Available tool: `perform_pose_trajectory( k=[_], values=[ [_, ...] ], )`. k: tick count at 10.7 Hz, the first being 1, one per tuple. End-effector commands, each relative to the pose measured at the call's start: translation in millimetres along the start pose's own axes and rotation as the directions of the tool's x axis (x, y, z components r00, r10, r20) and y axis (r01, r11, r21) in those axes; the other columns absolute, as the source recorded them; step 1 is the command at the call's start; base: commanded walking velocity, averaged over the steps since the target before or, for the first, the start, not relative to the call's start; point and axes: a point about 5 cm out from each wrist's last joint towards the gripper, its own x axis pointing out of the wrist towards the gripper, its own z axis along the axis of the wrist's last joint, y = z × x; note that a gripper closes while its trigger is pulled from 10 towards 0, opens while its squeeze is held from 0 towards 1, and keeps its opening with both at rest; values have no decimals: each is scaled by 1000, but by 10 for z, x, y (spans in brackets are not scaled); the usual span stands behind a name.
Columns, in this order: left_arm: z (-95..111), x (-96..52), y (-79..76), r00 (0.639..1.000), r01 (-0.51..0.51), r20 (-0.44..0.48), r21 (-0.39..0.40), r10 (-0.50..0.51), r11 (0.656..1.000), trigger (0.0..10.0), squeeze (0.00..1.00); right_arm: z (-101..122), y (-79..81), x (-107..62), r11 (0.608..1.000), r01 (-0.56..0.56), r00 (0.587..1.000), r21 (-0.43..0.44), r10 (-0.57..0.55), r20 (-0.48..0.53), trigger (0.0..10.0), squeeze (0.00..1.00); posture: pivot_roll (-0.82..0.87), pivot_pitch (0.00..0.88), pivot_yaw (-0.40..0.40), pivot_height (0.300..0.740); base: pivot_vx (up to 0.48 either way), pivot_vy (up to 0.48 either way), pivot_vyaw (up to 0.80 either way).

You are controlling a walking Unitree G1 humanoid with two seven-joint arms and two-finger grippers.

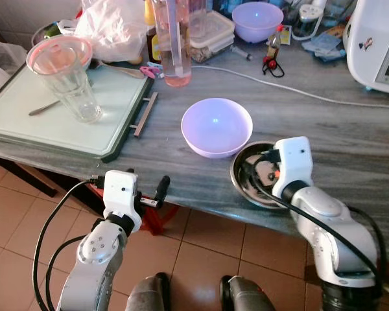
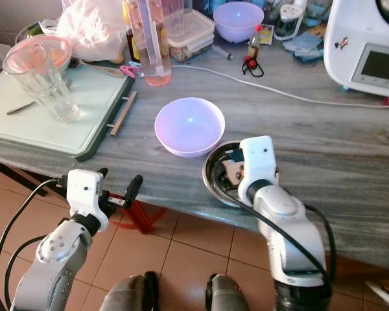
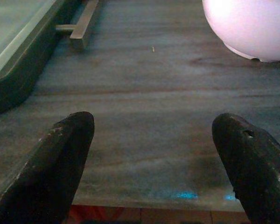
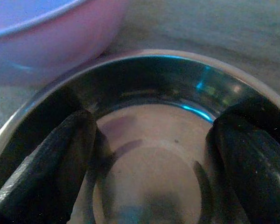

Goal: Setting the table

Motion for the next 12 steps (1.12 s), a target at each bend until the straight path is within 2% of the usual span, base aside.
perform_pose_trajectory(
  k=[1,3,5,6,9,10,12],
  values=[
    [-5,-4,-14,1000,7,-5,-2,-7,1000,10000,0,-7,-11,-37,1000,-5,1000,-12,5,11,10000,0,-39,174,77,740,0,0,0],
    [15,100,-66,999,37,8,4,-37,999,10000,0,62,-13,-138,999,-1,996,-54,6,87,10000,0,-64,149,79,740,0,0,0],
    [61,189,6,999,16,34,10,-17,1000,10000,0,211,35,-149,994,25,963,-105,4,268,10000,0,-64,105,73,740,0,0,0],
    [71,193,20,999,6,41,12,-7,1000,10000,0,225,32,-148,993,47,952,-108,-12,305,10000,0,-60,98,66,740,0,0,0],
    [58,144,55,997,-46,56,-3,46,999,10000,0,49,-70,-189,984,163,920,-70,-126,372,10000,0,-25,74,57,740,0,0,0],
    [94,122,68,995,-61,83,53,56,997,10000,0,-80,-138,-182,976,202,916,-78,-160,368,10000,0,-4,60,58,740,-281,0,0],
    [148,121,105,992,-84,103,59,78,995,10000,0,-107,-169,-126,975,213,913,-62,-176,367,10000,0,10,57,52,740,-277,0,0]
  ],
)
